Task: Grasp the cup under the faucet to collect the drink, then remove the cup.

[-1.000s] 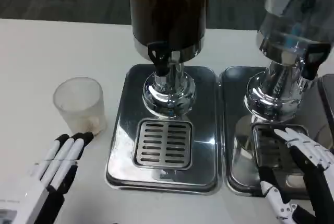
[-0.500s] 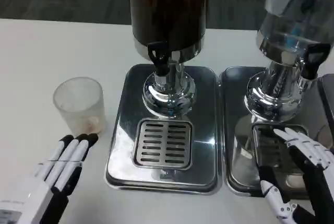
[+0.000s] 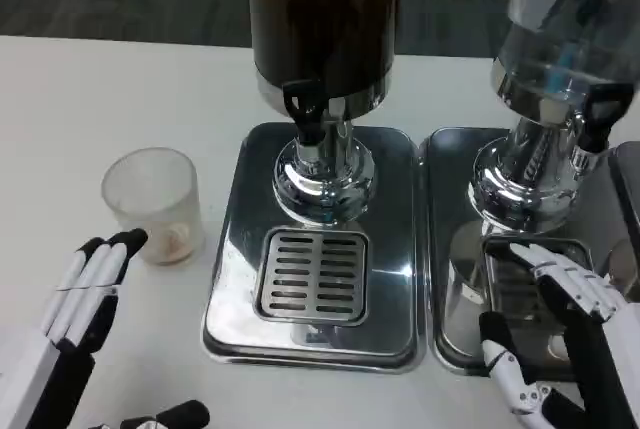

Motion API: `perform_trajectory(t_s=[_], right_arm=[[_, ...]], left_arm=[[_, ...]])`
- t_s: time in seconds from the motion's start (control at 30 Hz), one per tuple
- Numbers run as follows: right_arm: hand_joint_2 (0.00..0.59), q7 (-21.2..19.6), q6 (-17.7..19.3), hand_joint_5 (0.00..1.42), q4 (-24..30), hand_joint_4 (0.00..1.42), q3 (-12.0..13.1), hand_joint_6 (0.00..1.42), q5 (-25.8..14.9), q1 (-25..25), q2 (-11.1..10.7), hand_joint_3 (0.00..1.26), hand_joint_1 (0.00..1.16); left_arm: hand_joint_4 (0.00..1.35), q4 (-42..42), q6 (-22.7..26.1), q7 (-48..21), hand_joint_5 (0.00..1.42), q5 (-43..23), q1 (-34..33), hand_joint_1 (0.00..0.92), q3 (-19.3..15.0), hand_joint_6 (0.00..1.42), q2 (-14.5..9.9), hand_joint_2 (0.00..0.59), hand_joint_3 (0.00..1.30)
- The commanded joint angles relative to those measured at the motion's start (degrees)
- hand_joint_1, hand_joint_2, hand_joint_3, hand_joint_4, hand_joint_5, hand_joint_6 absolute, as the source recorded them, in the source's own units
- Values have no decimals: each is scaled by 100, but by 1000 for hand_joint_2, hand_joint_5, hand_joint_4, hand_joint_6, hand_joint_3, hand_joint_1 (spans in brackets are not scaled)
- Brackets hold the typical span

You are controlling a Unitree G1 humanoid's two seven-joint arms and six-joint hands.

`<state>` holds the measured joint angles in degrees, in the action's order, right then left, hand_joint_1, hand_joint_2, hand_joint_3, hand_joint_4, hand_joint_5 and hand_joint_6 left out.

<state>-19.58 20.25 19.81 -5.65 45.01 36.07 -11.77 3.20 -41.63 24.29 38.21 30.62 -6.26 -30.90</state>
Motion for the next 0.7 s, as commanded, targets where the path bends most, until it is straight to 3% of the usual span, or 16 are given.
perform_trajectory(t_s=[0.03, 0.5, 0.7], right_arm=[[415, -118, -50, 203, 33, 212, -53, 192, 74, 19, 63, 272, 305], [415, -181, -79, 209, -58, 220, -151, 198, 80, -104, 112, 272, 304], [415, -230, -2, 220, -243, 233, -106, 210, -19, -188, 29, 274, 304]], left_arm=[[0, 158, -59, -53, 8, -197, -154, 0, -71, 241, -29, 48, 0], [0, 351, 152, -253, 34, -550, -505, 0, -415, 263, -81, 39, 0], [0, 585, 335, -297, 46, -621, -809, 0, -418, 283, -29, 31, 0]])
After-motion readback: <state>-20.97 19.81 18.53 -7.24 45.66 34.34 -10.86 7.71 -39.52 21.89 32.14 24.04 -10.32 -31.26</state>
